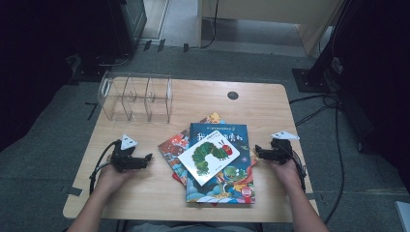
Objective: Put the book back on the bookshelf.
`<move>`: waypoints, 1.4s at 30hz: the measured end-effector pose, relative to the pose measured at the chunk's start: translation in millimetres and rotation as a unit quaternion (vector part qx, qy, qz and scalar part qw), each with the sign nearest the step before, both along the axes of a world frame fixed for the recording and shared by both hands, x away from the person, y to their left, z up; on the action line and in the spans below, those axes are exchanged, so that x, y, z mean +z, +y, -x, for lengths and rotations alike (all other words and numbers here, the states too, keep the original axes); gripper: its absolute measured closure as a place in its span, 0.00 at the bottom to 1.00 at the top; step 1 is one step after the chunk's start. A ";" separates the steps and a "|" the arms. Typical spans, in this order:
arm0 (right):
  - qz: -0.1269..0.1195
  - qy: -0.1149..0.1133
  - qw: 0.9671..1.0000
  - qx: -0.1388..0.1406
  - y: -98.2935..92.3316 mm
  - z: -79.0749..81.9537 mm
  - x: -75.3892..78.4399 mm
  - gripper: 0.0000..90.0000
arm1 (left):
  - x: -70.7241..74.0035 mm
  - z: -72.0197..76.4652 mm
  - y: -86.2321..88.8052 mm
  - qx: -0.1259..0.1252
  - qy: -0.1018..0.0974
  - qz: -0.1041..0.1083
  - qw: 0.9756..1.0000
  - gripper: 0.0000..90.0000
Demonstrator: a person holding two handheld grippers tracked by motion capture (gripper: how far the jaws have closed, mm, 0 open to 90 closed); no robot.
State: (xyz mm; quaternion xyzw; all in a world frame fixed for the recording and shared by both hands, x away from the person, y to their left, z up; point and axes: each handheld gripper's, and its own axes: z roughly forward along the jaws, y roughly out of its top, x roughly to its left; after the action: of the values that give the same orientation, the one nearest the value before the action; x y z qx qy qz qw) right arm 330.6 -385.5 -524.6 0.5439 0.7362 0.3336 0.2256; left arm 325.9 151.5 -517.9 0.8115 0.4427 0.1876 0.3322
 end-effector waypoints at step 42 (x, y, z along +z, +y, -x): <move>-0.019 0.011 1.000 0.012 0.5 7.6 24.9 0.42 | 26.9 -10.3 -2.4 -0.058 0.057 0.006 0.997 0.41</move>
State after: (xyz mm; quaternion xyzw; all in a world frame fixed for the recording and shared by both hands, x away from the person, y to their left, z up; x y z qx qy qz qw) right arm 322.9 -385.0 -499.7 0.5428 0.7386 0.3445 0.2030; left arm 336.2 149.1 -491.0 0.8431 0.4141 0.1185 0.3220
